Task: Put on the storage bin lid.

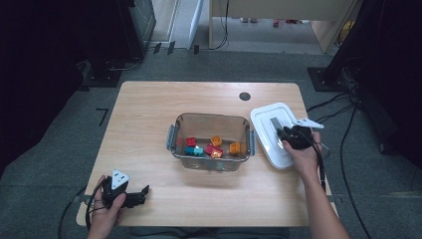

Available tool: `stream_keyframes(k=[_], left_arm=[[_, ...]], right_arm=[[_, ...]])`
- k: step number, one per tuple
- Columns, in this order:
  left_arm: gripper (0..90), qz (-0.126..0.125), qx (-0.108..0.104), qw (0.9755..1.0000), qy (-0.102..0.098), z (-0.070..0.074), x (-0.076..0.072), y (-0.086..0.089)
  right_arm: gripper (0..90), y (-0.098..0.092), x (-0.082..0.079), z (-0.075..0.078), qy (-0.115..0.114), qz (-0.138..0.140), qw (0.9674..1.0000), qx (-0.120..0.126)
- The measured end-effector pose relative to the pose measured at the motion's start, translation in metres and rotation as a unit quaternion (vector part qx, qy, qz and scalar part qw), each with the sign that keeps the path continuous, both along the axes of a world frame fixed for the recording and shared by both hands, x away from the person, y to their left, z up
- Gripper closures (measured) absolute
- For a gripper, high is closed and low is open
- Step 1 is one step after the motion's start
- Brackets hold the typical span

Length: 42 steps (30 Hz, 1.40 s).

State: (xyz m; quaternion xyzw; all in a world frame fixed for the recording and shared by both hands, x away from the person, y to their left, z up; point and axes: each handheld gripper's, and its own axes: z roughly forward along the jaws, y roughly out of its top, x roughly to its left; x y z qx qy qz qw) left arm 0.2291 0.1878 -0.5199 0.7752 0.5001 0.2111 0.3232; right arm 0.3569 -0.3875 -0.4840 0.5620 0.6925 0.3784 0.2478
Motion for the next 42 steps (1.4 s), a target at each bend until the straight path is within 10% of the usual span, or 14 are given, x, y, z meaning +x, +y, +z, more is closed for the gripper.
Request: stream_keyframes(k=[25, 42], left_arm=[[2.1, 0.0, 0.0, 1.0, 0.0, 0.0, 0.0, 0.0], [2.1, 0.0, 0.0, 1.0, 0.0, 0.0, 0.0, 0.0]], right_arm=[[68.1, 0.005, -0.006, 0.077, -0.056, 0.02, 0.9981, 0.019], [68.1, 0.053, -0.014, 0.119, -0.076, 0.136, 0.9875, 0.026]])
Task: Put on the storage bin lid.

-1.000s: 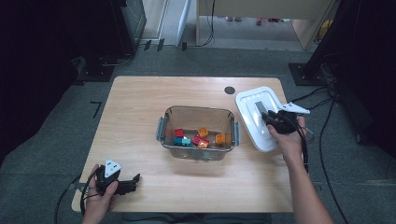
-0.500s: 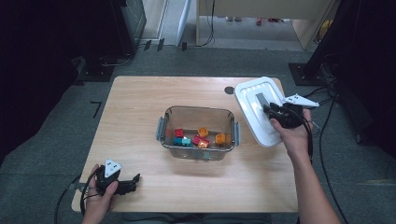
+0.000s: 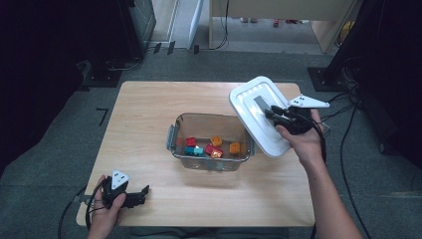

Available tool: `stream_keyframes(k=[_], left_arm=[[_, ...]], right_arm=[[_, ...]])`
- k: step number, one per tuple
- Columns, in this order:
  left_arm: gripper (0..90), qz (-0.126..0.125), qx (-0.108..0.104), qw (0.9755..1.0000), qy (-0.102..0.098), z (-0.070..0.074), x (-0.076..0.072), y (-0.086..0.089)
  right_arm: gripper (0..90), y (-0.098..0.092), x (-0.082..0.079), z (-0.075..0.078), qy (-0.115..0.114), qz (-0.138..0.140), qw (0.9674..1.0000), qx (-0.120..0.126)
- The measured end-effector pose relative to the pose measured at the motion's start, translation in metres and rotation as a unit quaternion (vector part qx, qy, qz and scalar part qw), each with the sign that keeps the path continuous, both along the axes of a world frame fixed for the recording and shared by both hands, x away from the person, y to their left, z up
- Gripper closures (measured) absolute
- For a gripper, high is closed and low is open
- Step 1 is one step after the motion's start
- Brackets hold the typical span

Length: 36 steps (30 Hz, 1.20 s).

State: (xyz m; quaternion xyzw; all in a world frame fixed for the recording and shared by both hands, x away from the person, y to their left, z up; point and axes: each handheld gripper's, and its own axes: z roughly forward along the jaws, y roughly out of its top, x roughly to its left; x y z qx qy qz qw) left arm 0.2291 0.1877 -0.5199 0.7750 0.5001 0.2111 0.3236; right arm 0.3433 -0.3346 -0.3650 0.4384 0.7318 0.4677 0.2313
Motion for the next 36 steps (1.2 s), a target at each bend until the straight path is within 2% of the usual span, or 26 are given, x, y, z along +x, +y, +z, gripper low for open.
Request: stream_keyframes(k=[1, 2, 5, 7, 8, 16, 24, 25, 26, 27, 28, 29, 30, 31, 32, 33, 36], left_arm=[[2.1, 0.0, 0.0, 1.0, 0.0, 0.0, 0.0, 0.0], [2.1, 0.001, 0.0, 1.0, 0.0, 0.0, 0.0, 0.0], [2.1, 0.001, 0.0, 1.0, 0.0, 0.0, 0.0, 0.0], [2.1, 0.001, -0.001, 1.0, 0.0, 0.0, 0.0, 0.0], [2.1, 0.001, 0.0, 1.0, 0.0, 0.0, 0.0, 0.0], [2.1, 0.0, 0.001, 1.0, 0.0, 0.0, 0.0, 0.0], [2.1, 0.0, 0.0, 1.0, 0.0, 0.0, 0.0, 0.0], [2.1, 0.0, 0.0, 1.0, 0.0, 0.0, 0.0, 0.0], [2.1, 0.0, 0.0, 1.0, 0.0, 0.0, 0.0, 0.0], [2.1, 0.0, 0.0, 1.0, 0.0, 0.0, 0.0, 0.0], [2.1, 0.0, 0.0, 1.0, 0.0, 0.0, 0.0, 0.0], [2.1, 0.0, 0.0, 1.0, 0.0, 0.0, 0.0, 0.0], [2.1, 0.0, 0.0, 1.0, 0.0, 0.0, 0.0, 0.0], [2.1, 0.0, 0.001, 1.0, 0.0, 0.0, 0.0, 0.0], [2.1, 0.0, 0.001, 1.0, 0.0, 0.0, 0.0, 0.0], [2.1, 0.0, 0.0, 1.0, 0.0, 0.0, 0.0, 0.0], [2.1, 0.0, 0.0, 1.0, 0.0, 0.0, 0.0, 0.0]], right_arm=[[68.1, 0.0, 0.0, 0.0, 0.0, 0.0, 1.0, 0.0], [68.1, 0.01, 0.0, 0.001, -0.001, 0.02, 0.9998, -0.007], [68.1, 0.024, 0.001, 0.002, -0.003, 0.048, 0.9987, -0.014], [68.0, 0.029, 0.002, 0.002, -0.002, 0.056, 0.9983, -0.017], [68.1, 0.037, 0.003, 0.002, -0.002, 0.072, 0.9972, -0.02], [68.0, 0.071, 0.008, -0.003, 0.007, 0.126, 0.9915, -0.034], [68.0, 0.102, 0.015, -0.014, 0.022, 0.183, 0.9809, -0.063], [68.0, 0.102, 0.015, -0.014, 0.022, 0.183, 0.9809, -0.063], [68.0, 0.107, 0.016, -0.017, 0.025, 0.199, 0.9776, -0.065], [68.0, 0.107, 0.016, -0.017, 0.025, 0.199, 0.9776, -0.065], [68.0, 0.112, 0.017, -0.018, 0.027, 0.215, 0.9736, -0.072], [68.0, 0.112, 0.017, -0.018, 0.027, 0.215, 0.9736, -0.072], [68.0, 0.117, 0.017, -0.02, 0.03, 0.229, 0.9701, -0.076], [68.0, 0.119, 0.017, -0.021, 0.029, 0.235, 0.9686, -0.076], [68.0, 0.119, 0.017, -0.021, 0.029, 0.235, 0.9686, -0.076], [68.0, 0.123, 0.016, -0.022, 0.028, 0.249, 0.9646, -0.083], [68.0, 0.126, 0.017, -0.022, 0.023, 0.26, 0.9617, -0.085]])
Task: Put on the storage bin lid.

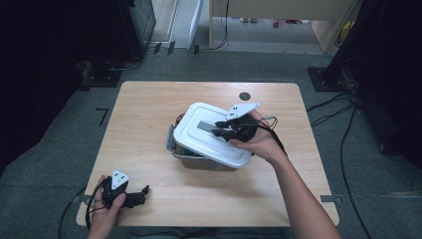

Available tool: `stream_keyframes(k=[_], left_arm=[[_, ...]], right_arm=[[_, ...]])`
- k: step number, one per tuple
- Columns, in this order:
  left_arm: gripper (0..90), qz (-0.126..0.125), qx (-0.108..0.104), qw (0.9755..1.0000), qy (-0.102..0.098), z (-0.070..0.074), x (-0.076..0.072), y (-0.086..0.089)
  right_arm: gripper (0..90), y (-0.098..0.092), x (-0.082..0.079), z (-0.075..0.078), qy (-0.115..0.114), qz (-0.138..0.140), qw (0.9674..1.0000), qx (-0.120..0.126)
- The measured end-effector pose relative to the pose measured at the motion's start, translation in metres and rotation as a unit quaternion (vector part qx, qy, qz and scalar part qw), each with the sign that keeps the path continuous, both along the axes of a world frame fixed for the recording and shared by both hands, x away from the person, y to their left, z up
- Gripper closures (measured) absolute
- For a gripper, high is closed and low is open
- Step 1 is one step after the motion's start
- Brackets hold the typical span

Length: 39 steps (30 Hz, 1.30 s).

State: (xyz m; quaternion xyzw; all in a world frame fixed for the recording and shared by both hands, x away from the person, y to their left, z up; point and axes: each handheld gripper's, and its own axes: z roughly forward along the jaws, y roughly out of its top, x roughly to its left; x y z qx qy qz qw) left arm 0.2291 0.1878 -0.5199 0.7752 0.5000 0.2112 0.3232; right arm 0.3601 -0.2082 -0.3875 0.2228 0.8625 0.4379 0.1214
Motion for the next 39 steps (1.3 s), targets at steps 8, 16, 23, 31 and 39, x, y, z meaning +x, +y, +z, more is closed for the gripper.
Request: stream_keyframes(k=[8, 16, 23, 31, 39], left_arm=[[2.1, 0.0, 0.001, 1.0, 0.0, 0.0, 0.0, 0.0], [2.4, -0.01, 0.01, 0.9998, -0.013, 0.002, -0.003, -0.002], [2.4, -0.049, -0.033, 0.9973, -0.043, 0.027, -0.003, -0.018], [2.4, -0.111, -0.08, 0.9874, -0.079, 0.065, 0.007, -0.045], [5.8, -0.16, -0.1, 0.976, -0.108, 0.091, 0.025, -0.074]], right_arm=[[61.7, 0.0, 0.001, -0.001, 0.002, -0.006, 0.9999, 0.014], [54.8, -0.016, -0.008, 0.008, -0.011, -0.037, 0.9984, 0.041], [65.5, -0.047, -0.02, 0.014, -0.02, -0.105, 0.9913, 0.076], [68.9, -0.086, -0.038, 0.008, -0.02, -0.18, 0.9795, 0.089], [69.3, -0.102, -0.052, -0.009, -0.008, -0.236, 0.9691, 0.072]])
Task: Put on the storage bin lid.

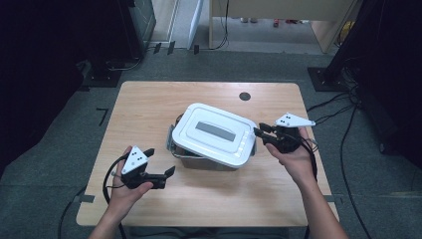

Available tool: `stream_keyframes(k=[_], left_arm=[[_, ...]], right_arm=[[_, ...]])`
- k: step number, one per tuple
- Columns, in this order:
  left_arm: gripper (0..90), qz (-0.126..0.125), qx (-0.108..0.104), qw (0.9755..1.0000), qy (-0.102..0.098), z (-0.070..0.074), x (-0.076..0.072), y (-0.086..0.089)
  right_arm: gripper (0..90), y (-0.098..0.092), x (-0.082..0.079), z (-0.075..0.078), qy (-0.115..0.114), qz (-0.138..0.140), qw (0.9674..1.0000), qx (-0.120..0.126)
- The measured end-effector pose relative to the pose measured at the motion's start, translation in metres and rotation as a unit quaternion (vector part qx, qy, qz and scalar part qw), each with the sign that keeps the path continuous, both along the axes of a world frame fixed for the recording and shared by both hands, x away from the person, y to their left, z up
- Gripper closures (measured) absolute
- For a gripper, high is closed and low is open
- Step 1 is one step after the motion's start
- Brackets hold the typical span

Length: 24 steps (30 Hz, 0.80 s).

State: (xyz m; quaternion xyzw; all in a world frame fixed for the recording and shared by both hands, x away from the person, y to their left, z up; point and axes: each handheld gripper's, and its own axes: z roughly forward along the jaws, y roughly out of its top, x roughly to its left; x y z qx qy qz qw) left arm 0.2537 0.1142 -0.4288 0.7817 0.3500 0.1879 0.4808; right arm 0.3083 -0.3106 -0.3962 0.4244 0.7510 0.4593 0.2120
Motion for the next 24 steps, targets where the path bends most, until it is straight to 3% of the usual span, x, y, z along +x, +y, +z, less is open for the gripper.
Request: stream_keyframes(k=[4, 11, 15, 24], left_arm=[[5.8, -0.009, 0.003, 0.9999, -0.008, 0.006, 0.01, -0.016], [5.9, -0.011, 0.003, 0.9999, -0.004, 0.007, 0.021, -0.022], [5.9, -0.013, 0.007, 0.9999, -0.001, 0.006, 0.025, -0.023], [5.9, -0.025, -0.013, 0.9996, 0.006, 0.007, 0.038, -0.025]], right_arm=[[69.4, -0.004, -0.005, -0.009, 0.009, -0.017, 0.9998, 0.004], [69.6, -0.004, -0.007, -0.014, 0.013, -0.019, 0.9997, 0.009], [69.5, -0.004, 0.002, -0.014, 0.013, -0.026, 0.9996, -0.001], [69.9, -0.005, 0.019, -0.019, 0.023, -0.045, 0.9987, -0.011]])
